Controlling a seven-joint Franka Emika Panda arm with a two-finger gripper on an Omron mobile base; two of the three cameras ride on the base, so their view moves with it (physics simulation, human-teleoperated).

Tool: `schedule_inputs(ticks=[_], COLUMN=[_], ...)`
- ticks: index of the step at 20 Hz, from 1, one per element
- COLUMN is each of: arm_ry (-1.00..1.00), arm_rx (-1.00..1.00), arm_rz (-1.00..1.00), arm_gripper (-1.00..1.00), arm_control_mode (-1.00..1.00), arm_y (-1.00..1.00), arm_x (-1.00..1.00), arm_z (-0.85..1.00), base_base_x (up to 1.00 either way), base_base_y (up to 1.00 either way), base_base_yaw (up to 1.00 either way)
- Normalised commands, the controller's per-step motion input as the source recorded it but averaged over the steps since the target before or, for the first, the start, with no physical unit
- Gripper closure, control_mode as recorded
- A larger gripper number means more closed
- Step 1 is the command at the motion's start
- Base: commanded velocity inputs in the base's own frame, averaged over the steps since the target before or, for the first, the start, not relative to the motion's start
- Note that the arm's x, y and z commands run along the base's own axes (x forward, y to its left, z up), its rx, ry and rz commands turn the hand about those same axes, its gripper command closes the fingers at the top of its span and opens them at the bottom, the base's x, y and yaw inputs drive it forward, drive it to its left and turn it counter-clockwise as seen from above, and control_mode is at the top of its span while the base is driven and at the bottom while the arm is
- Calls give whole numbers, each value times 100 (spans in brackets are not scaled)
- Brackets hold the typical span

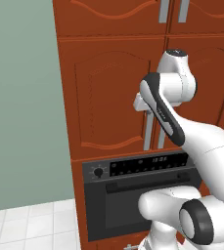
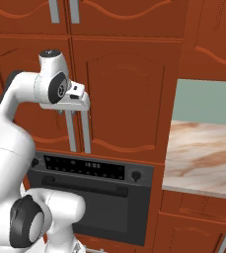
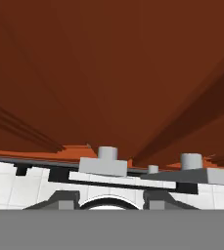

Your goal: Move the bowls from the cabinet to the plates on the dining table.

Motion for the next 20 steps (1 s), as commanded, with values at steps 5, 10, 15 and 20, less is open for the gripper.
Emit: schedule_inputs(ticks=[5, 10, 15, 20], arm_ry=[-1, -5, -8, -11], arm_rx=[-1, -1, -3, 0], arm_rz=[2, 3, 3, 7], arm_gripper=[-100, -100, -100, -100], arm_control_mode=[-100, -100, -100, -100], arm_y=[0, 0, 0, -10], arm_x=[-22, -24, -39, -66], arm_z=[-7, -4, -20, -31], base_base_x=[0, 0, 0, 0], base_base_y=[0, 0, 0, 0], base_base_yaw=[0, 0, 0, 0])
